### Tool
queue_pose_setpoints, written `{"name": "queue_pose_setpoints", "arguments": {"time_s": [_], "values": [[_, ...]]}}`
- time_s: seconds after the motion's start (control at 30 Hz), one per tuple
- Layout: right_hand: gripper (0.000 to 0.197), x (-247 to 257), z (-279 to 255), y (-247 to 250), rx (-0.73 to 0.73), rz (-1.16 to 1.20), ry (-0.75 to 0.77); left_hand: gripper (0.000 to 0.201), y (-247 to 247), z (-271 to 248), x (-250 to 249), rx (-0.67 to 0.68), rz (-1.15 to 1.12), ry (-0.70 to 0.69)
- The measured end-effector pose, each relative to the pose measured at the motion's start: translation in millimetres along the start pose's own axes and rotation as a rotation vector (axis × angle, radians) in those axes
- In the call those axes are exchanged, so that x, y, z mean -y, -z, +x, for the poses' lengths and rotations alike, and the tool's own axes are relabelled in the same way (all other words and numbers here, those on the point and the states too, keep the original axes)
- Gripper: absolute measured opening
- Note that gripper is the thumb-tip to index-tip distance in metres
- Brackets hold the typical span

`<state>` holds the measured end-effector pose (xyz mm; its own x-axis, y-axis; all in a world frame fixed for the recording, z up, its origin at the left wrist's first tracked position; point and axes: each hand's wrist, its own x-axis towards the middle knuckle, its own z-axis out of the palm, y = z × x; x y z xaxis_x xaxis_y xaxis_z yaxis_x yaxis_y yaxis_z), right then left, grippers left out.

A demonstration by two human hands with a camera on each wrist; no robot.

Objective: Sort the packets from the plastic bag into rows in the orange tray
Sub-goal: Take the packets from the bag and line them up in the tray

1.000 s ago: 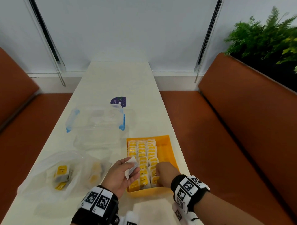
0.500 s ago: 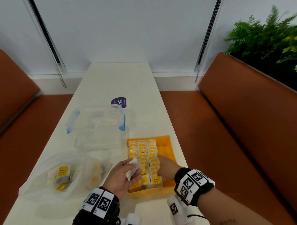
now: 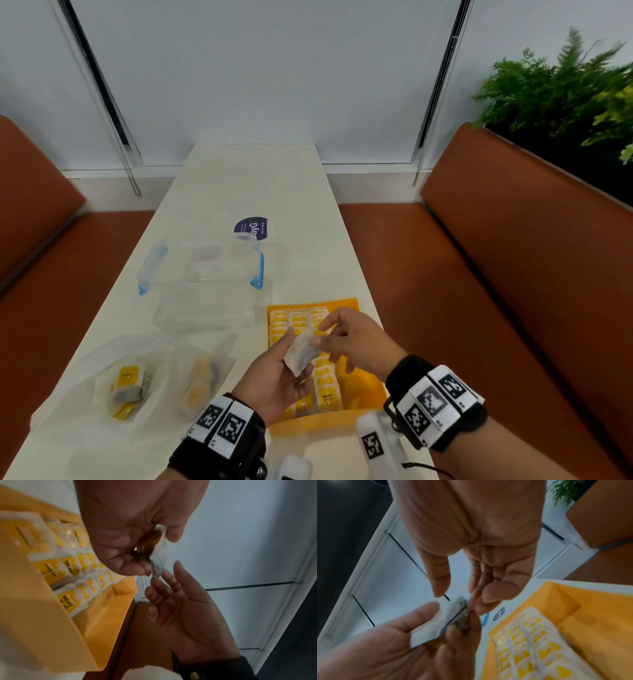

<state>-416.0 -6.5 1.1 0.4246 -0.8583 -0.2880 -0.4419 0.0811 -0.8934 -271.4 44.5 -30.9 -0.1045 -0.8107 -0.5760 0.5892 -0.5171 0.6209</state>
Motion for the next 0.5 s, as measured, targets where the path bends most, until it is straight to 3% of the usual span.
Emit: {"name": "queue_pose_setpoints", "arguments": {"time_s": [0.13, 0.37, 0.5], "values": [[0.030, -2, -2, -8, 0.049, 0.166, -0.092, 0.030, -10, 5, -1, 0.014, -0.066, -0.081], [0.025, 0, 2, 6, -0.026, 0.267, -0.013, 0.014, -11, 9, -3, 0.037, -0.165, -0.116], [0.022, 1, 4, 0, -0.059, 0.131, 0.086, 0.010, -14, 6, 0, 0.061, -0.143, -0.139]]}}
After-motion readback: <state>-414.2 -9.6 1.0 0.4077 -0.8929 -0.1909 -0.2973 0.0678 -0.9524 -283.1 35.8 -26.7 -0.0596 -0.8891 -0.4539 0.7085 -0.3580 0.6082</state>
